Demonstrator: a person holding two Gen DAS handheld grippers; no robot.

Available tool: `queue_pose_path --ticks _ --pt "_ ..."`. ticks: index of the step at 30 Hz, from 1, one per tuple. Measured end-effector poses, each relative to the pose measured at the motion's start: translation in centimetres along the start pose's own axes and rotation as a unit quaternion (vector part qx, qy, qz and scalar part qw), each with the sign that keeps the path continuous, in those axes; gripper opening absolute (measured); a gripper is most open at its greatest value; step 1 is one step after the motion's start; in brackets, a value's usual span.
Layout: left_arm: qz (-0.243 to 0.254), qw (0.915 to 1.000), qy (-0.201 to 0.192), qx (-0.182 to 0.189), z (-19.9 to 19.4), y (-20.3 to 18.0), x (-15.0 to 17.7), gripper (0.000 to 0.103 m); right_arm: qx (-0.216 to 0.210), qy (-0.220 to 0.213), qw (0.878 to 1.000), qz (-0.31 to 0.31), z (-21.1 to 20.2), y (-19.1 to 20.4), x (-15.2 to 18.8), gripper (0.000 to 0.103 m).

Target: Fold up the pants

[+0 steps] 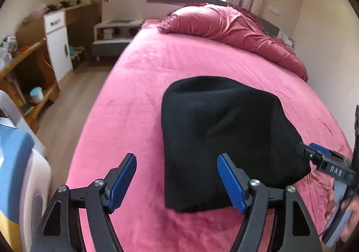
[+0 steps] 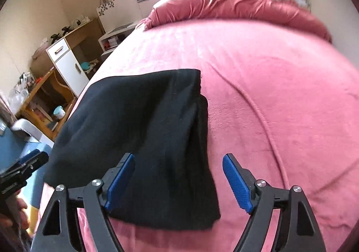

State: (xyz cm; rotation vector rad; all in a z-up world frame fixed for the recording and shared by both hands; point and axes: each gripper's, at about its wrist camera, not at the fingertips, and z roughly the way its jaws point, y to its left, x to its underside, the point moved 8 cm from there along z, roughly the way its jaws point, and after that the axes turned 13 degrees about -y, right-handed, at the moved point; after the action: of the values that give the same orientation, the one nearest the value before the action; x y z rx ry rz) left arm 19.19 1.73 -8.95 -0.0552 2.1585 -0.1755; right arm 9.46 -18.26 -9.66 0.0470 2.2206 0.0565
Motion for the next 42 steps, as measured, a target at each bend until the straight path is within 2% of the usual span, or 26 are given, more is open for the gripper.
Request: queue_pose_path --ticks 4,5,14,22,28,31,37,42 --pt "0.017 0.9996 -0.014 -0.015 -2.6 0.1 0.0 0.076 0.006 0.0 1.0 -0.026 -1.2 2.6 0.6 0.083" --pt "0.018 0.9996 -0.015 -0.016 -3.1 0.1 0.2 0.076 0.009 0.001 0.999 -0.031 -0.3 4.7 0.5 0.083" --pt "0.016 0.9992 -0.022 -0.031 -8.1 -0.1 2.5 0.076 0.013 -0.01 0.999 -0.048 -3.5 8.8 3.2 0.084" --pt "0.009 0.9989 -0.034 -0.031 -10.8 -0.4 3.5 0.076 0.027 -0.029 0.997 -0.06 -6.2 9.6 4.2 0.085" --pt "0.019 0.9972 -0.047 -0.056 -12.3 -0.4 4.0 0.076 0.039 -0.035 0.997 -0.062 -7.4 9.8 4.9 0.085" --pt "0.014 0.9971 -0.055 -0.052 -12.9 -0.4 4.1 0.076 0.039 -0.034 0.997 -0.065 -7.8 9.9 5.4 0.085" --pt "0.02 0.9935 -0.06 -0.095 -13.4 0.2 4.4 0.076 0.036 -0.031 0.997 -0.066 -8.2 10.1 6.2 0.085" --pt "0.016 0.994 -0.053 -0.094 -13.4 0.2 5.0 0.076 0.035 -0.029 0.997 -0.063 -8.4 9.9 6.7 0.085"
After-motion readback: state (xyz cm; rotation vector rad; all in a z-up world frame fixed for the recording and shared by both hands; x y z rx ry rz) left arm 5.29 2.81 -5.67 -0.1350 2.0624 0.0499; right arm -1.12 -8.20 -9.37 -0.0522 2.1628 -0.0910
